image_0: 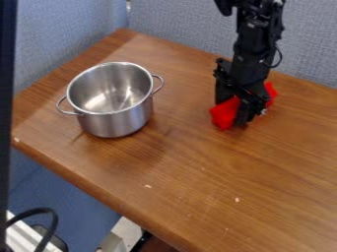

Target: Put the red object in the metal pot

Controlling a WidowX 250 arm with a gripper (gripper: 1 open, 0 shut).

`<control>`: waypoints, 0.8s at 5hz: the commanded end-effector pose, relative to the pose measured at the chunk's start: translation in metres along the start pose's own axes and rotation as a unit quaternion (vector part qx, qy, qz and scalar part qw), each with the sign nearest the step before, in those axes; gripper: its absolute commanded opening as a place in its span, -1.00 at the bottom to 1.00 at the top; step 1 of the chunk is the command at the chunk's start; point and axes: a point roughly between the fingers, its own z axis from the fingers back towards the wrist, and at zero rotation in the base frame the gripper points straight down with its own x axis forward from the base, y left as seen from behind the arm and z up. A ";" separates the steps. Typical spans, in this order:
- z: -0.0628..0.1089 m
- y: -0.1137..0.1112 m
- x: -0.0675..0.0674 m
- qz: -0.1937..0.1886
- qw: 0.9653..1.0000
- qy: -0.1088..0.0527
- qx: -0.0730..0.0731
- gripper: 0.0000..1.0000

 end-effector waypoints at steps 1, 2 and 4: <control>0.015 0.013 0.004 0.021 1.000 -0.022 0.008 -1.00; 0.016 0.013 0.003 0.030 0.999 -0.020 0.004 -1.00; 0.018 0.015 0.002 0.048 0.999 -0.015 -0.001 -1.00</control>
